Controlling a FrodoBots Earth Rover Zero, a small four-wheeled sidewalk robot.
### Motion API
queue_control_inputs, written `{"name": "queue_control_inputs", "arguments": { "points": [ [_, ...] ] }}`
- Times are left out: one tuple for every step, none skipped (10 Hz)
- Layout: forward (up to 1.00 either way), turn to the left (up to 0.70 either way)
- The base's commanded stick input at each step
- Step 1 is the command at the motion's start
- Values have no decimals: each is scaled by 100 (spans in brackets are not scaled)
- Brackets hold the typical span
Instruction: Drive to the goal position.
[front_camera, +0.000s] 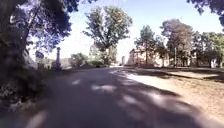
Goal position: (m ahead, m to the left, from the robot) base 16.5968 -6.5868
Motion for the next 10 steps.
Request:
{"name": "queue_control_inputs", "arguments": {
  "points": [
    [70,0],
    [70,0],
    [70,0],
    [70,0],
    [70,0],
    [70,0],
    [70,0],
    [70,0],
    [70,0],
    [70,0]
  ]
}}
